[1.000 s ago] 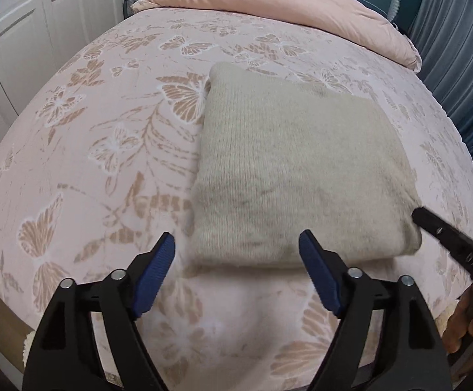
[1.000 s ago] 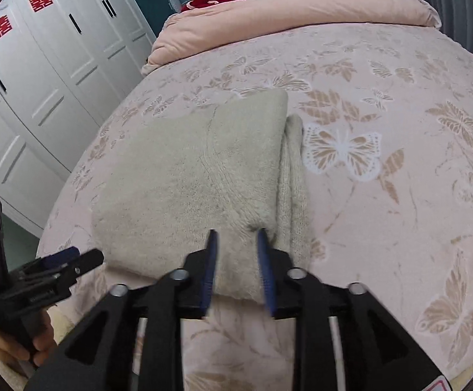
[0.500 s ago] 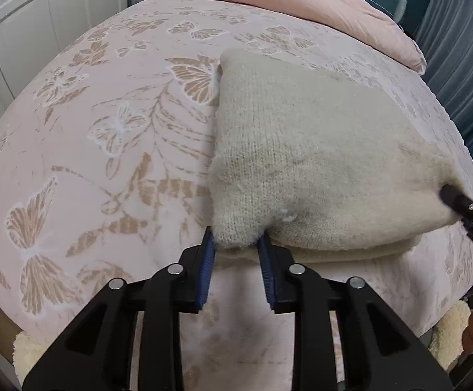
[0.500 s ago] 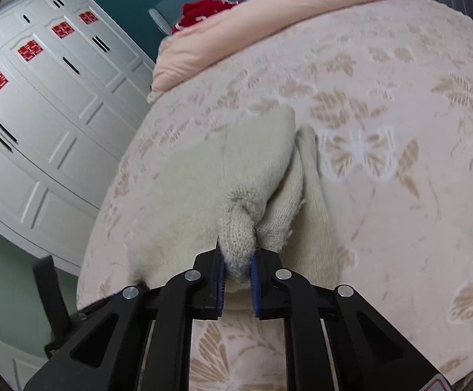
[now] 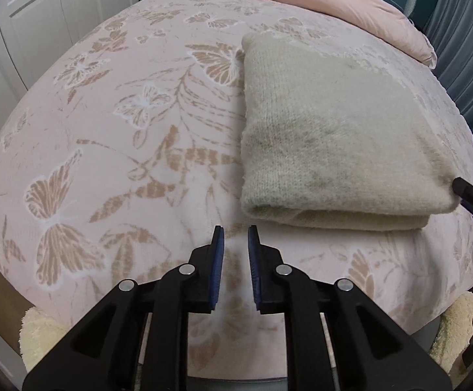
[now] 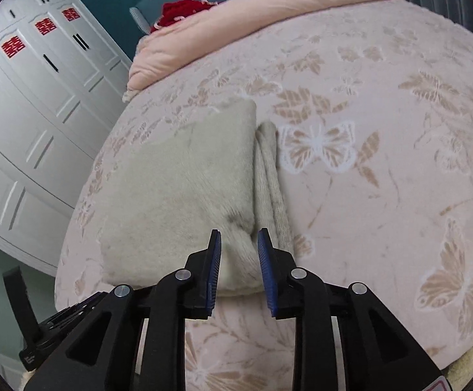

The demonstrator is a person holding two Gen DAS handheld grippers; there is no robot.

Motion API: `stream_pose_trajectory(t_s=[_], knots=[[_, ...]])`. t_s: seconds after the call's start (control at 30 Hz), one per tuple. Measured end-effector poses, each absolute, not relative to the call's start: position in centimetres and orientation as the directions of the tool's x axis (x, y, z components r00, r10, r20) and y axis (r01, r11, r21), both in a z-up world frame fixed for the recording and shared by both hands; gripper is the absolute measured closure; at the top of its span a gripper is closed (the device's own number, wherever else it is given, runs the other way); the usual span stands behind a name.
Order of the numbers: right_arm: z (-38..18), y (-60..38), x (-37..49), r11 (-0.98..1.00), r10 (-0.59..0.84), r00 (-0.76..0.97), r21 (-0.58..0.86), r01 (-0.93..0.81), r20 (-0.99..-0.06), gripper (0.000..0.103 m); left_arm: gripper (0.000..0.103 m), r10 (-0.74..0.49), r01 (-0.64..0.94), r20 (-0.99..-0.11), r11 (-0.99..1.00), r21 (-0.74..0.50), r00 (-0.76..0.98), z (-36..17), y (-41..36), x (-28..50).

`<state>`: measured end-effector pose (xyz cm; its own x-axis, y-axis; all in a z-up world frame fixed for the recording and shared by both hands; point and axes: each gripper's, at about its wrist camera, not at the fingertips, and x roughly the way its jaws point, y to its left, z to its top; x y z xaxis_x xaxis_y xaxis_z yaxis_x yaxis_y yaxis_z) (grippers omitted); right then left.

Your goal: Fold small clothes

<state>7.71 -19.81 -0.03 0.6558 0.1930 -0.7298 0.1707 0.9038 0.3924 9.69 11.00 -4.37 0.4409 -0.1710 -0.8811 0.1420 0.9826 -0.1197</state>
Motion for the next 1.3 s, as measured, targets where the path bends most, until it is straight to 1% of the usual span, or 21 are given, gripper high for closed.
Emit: stream_pose_trajectory(t_s=[0.03,0.07,0.1,0.13,0.2,0.23,0.27,0.33,0.4,0.47,0.5,0.7,0.73,0.77,0.83,0.87,0.9,0.93,1.03,1.23,1.3], knots=[[0.4,-19.2,8.2,0.913,0.2,0.653,0.381,0.147,-0.731,0.085,0.08,-0.185,0.147,-0.868,0.98,-0.131,0.462,-3.4,11.0,9.3],[0.5,-18.7,8.9,0.921,0.207,0.645,0.369,0.125,-0.735,0.089,0.07,-0.2,0.15,-0.852,0.978,-0.144,0.484,-2.4,10.9,9.0],[-0.1,-18.1,9.6,0.929,0.206,0.628,0.351,0.115,-0.751,0.098,0.063,-0.21,0.156,-0.837,0.976,-0.151,0.506,-1.5,10.6,8.9],[-1.3,-17.8,10.5,0.938,0.196,0.593,0.325,0.118,-0.781,0.099,0.061,-0.219,0.167,-0.824,0.974,-0.153,0.523,-0.9,10.1,8.9],[-5.5,-17.3,12.1,0.96,0.144,0.479,0.241,0.146,-0.866,0.102,0.059,-0.207,0.184,-0.825,0.975,-0.128,0.526,-0.9,8.5,9.8],[-7.4,-17.4,12.4,0.961,0.143,0.436,0.23,0.152,-0.888,0.103,0.059,-0.2,0.195,-0.834,0.974,-0.113,0.514,-1.6,7.7,10.4],[-7.8,-17.6,12.2,0.955,0.156,0.453,0.251,0.159,-0.878,0.103,0.059,-0.187,0.199,-0.848,0.975,-0.099,0.496,-2.7,7.0,11.2],[-6.2,-17.6,11.5,0.945,0.165,0.473,0.275,0.174,-0.866,0.103,0.06,-0.143,0.191,-0.884,0.98,-0.062,0.446,-5.2,6.0,12.5],[-3.8,-17.4,10.3,0.943,0.166,0.519,0.288,0.165,-0.839,0.103,0.059,-0.11,0.187,-0.885,0.982,-0.027,0.453,-5.8,5.5,12.6],[-1.6,-17.2,8.5,0.954,0.13,0.567,0.259,0.153,-0.814,0.098,0.06,-0.111,0.2,-0.877,0.98,-0.018,0.468,-4.7,5.4,11.9],[-0.8,-17.0,7.5,0.958,0.109,0.582,0.241,0.155,-0.806,0.092,0.06,-0.121,0.204,-0.872,0.979,-0.025,0.475,-4.0,5.4,11.5],[0.6,-16.4,2.2,0.964,0.026,0.606,0.18,0.194,-0.795,0.088,0.058,-0.134,0.199,-0.859,0.979,-0.039,0.494,-1.2,5.5,8.3],[0.6,-16.3,1.5,0.963,0.018,0.607,0.177,0.202,-0.795,0.083,0.056,-0.131,0.199,-0.856,0.979,-0.034,0.499,-0.9,5.4,7.6],[0.5,-16.3,0.7,0.961,0.008,0.608,0.174,0.214,-0.794,0.081,0.05,-0.127,0.198,-0.852,0.98,-0.028,0.508,-0.6,5.3,7.0],[0.4,-16.1,-0.9,0.956,-0.016,0.616,0.169,0.241,-0.787,0.066,0.045,-0.123,0.202,-0.838,0.979,-0.015,0.531,-0.1,4.9,5.8],[0.3,-16.0,-1.5,0.953,-0.03,0.621,0.165,0.254,-0.783,0.062,0.042,-0.123,0.207,-0.834,0.978,-0.011,0.539,0.2,4.6,5.1],[0.3,-15.9,-2.2,0.95,-0.046,0.626,0.16,0.269,-0.778,0.055,0.036,-0.121,0.211,-0.831,0.977,-0.004,0.543,0.3,4.3,4.5],[0.2,-15.9,-2.7,0.945,-0.061,0.631,0.158,0.285,-0.773,0.049,0.034,-0.118,0.213,-0.826,0.977,0.002,0.551,0.4,4.1,3.9],[-0.1,-15.7,-4.0,0.941,-0.11,0.635,0.126,0.315,-0.765,0.04,0.033,-0.123,0.215,-0.812,0.977,0.003,0.571,0.8,3.6,2.3],[-0.5,-14.6,-5.3,0.957,-0.116,0.629,0.084,0.278,-0.769,0.034,0.031,-0.11,0.215,-0.787,0.976,0.029,0.607,0.5,2.7,-0.2],[-0.7,-14.2,-5.5,0.959,-0.106,0.625,0.086,0.269,-0.774,0.034,0.021,-0.107,0.215,-0.78,0.976,0.036,0.616,0.5,2.5,-0.9]])
